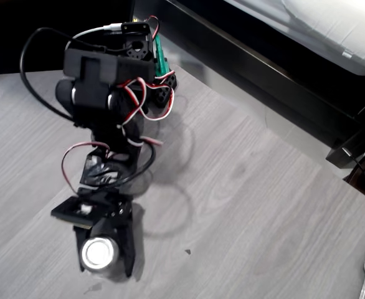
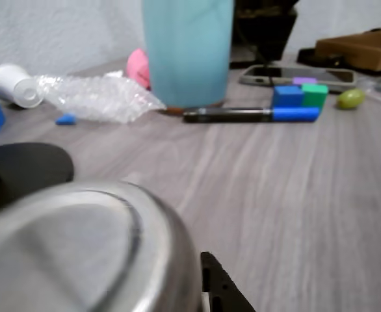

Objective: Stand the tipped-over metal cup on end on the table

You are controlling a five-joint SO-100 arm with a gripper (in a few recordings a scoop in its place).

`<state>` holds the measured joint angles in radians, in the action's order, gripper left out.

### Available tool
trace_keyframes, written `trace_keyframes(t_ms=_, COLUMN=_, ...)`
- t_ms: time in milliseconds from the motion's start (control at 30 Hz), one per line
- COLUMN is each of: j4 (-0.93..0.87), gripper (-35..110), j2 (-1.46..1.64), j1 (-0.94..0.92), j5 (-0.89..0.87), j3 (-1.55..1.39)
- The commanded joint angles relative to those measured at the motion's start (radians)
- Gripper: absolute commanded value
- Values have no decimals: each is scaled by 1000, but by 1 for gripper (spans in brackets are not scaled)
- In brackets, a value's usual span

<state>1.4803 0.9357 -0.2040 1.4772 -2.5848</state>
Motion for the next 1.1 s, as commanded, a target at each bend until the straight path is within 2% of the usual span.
trace_keyframes(t_ms=0, j4=284, gripper=38, j2=75, j1=-12, j5=-14, j3=-11)
trace_keyframes(t_ms=267, j4=164, gripper=38, j2=310, j1=-31, j5=-54, j3=-78)
trace_keyframes(t_ms=367, j4=41, gripper=38, j2=491, j1=-28, j5=-103, j3=-130)
trace_keyframes(t_ms=500, j4=-232, gripper=38, j2=804, j1=-26, j5=-181, j3=-186)
trace_keyframes(t_ms=567, j4=-423, gripper=38, j2=1000, j1=-38, j5=-261, j3=-209)
trace_keyframes(t_ms=600, j4=-577, gripper=38, j2=1134, j1=-49, j5=-325, j3=-216)
trace_keyframes(t_ms=667, j4=-1077, gripper=35, j2=1451, j1=-78, j5=-514, j3=-175)
trace_keyframes(t_ms=700, j4=-1370, gripper=28, j2=1577, j1=-86, j5=-635, j3=-106)
trace_keyframes(t_ms=733, j4=-1577, gripper=21, j2=1632, j1=-92, j5=-735, j3=-38)
trace_keyframes(t_ms=833, j4=-1836, gripper=0, j2=1643, j1=-109, j5=-917, j3=48)
trace_keyframes(t_ms=933, j4=-2054, gripper=0, j2=1624, j1=-86, j5=-1077, j3=77)
trace_keyframes(t_ms=1067, j4=-2207, gripper=0, j2=1637, j1=-37, j5=-1235, j3=58)
